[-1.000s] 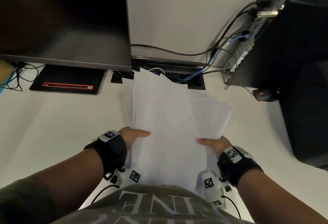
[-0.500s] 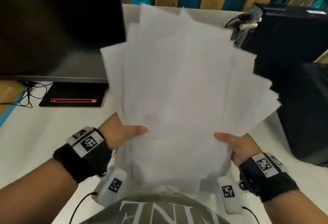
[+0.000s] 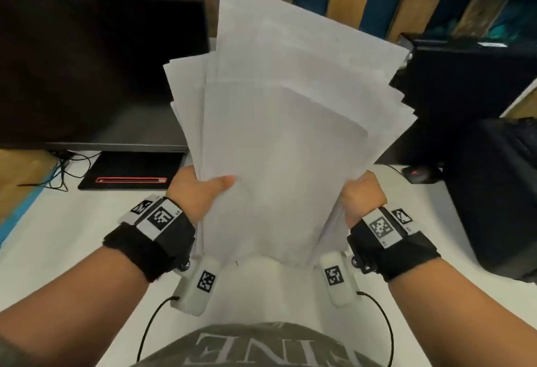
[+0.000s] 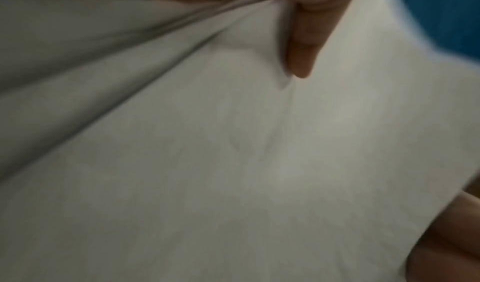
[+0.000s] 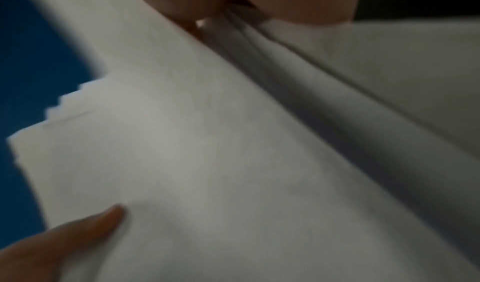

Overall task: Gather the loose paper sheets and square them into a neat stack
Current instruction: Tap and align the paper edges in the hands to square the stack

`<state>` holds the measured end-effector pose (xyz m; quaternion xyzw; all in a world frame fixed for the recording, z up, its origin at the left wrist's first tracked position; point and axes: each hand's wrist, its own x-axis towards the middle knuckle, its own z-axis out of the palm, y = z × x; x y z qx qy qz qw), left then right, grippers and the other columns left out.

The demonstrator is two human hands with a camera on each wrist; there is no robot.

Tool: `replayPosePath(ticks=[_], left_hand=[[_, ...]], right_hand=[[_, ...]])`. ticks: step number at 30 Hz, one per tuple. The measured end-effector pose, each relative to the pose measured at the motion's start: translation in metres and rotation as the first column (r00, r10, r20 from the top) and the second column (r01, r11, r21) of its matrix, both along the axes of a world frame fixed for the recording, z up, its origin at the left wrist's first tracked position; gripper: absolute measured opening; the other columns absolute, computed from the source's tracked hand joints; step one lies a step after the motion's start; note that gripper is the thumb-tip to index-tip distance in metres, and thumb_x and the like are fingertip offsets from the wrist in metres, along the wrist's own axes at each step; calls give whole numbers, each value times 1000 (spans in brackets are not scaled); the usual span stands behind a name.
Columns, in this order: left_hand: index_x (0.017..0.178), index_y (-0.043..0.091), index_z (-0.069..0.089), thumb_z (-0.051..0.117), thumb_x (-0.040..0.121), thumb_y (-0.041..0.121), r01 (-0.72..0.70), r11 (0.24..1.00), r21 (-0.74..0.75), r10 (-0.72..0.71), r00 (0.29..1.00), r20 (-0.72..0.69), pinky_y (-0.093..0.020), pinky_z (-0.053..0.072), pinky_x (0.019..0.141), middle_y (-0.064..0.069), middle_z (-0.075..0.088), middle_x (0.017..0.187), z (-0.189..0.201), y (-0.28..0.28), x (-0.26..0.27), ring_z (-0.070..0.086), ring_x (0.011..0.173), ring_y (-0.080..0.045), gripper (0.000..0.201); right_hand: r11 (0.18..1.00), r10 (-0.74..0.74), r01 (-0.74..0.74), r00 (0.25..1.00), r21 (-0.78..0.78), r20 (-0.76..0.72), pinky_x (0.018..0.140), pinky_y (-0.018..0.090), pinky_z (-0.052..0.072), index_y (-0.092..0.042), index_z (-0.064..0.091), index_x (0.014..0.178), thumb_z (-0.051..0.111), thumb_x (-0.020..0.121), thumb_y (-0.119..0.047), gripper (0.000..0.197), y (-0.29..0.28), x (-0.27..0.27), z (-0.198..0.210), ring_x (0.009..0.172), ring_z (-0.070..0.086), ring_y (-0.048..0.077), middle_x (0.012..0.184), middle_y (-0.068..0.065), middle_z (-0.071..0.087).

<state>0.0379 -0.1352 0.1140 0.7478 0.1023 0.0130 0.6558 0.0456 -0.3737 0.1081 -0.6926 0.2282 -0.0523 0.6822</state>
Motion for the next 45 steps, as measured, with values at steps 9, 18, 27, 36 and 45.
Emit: replayPosePath(ticks=[9,18,27,36,45], left_hand=[[101,16,63,72,75,14,-35,993,-111,46,995,92,-34,50,82,4,68,91,-16,-9,-22,66,89,-21,28],[80,26,68,79,66,7,0,991,-133,27,980,199,-11,54,63,21,73,70,-16,18,-34,69,71,5,26],[77,23,70,82,59,7,47,986,-163,-5,969,248,-17,54,62,13,76,74,-9,32,-24,71,72,-5,27],[84,31,71,87,51,31,193,969,-152,-135,935,327,-21,55,67,17,75,81,9,35,-24,71,79,-2,37],[82,39,73,77,53,27,79,969,-234,41,883,468,-28,58,72,14,76,86,22,24,-33,72,86,-11,31]], right_hand=[[969,227,-243,941,36,252,71,15,54,0,60,116,76,68,-29,58,23,-27,-3,81,68,-3,96,-1,69],[974,195,-224,902,31,386,63,7,51,-21,65,88,74,70,-2,27,5,-38,6,73,68,-5,75,-11,73],[946,242,-311,863,90,444,85,32,56,-27,70,89,87,39,-32,53,3,-32,4,92,70,14,90,-4,76],[903,341,-422,820,83,460,80,34,56,-25,67,97,92,30,-39,73,0,-28,22,96,70,20,96,1,74],[914,251,-385,786,129,565,75,29,57,-26,72,84,78,49,-17,37,6,-41,41,89,72,19,86,-2,75]])
